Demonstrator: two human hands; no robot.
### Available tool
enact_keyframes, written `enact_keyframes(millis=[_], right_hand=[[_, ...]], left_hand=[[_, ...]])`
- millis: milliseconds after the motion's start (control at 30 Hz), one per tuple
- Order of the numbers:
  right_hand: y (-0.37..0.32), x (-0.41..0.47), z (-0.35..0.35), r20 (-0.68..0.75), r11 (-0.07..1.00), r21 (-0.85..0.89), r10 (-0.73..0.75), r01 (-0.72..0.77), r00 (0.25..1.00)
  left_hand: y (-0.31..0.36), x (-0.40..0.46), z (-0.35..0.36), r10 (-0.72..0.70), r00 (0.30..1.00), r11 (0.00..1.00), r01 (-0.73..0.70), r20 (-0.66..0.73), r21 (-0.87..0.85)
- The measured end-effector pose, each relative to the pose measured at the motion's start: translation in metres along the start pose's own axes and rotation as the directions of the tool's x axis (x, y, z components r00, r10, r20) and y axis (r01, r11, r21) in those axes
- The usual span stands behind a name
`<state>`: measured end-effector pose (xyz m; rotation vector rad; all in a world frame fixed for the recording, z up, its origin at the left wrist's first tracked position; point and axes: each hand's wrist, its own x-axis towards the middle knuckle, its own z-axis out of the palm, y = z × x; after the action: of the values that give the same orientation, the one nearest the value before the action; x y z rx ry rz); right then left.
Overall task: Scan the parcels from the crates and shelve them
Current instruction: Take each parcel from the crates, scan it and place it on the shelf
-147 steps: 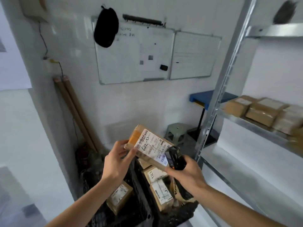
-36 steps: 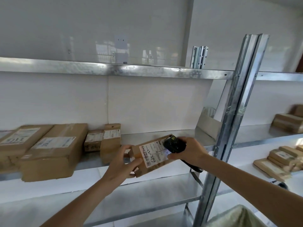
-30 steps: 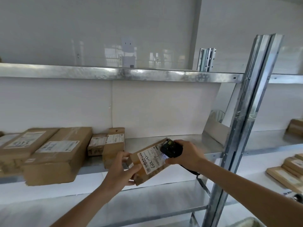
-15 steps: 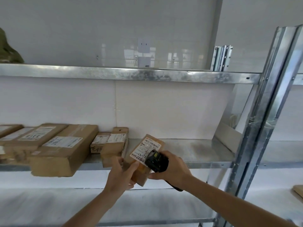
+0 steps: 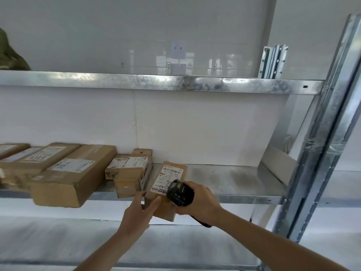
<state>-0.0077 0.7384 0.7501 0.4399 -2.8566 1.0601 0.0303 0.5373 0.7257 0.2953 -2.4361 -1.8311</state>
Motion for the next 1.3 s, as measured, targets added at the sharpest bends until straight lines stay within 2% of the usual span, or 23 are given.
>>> enact_keyframes(millis=[133,300,600,833,1300], right_hand=[[0.002,0.01,-0.004,-0.003,1.0,0.022,0.003,-0.003,1.0],[0.003,0.02,-0.009,0.013,0.998,0.064,-0.014,0.013,1.0],[0.005,0.037,-0.013,0.054,0.998,0.055,-0.026,0.023,0.998],[0.009,0.059,-0.012,0.075,0.995,0.073,-0.066,0.06,0.995],[0.023,0.103,-0.006,0.073,0.988,0.127,-0.094,0.084,0.993]], left_hand=[[0.001,0.007,-0.002,0.024,1.0,0.996,-0.026,0.015,0.087],[0.005,0.015,0.001,0.139,0.988,0.965,-0.12,-0.067,0.234],[0.009,0.027,0.002,0.182,0.983,0.966,-0.176,-0.017,0.189],[0.013,0.04,0.004,0.205,0.978,0.961,-0.192,-0.047,0.201],[0.013,0.074,0.022,0.298,0.925,0.926,-0.22,-0.237,0.308]])
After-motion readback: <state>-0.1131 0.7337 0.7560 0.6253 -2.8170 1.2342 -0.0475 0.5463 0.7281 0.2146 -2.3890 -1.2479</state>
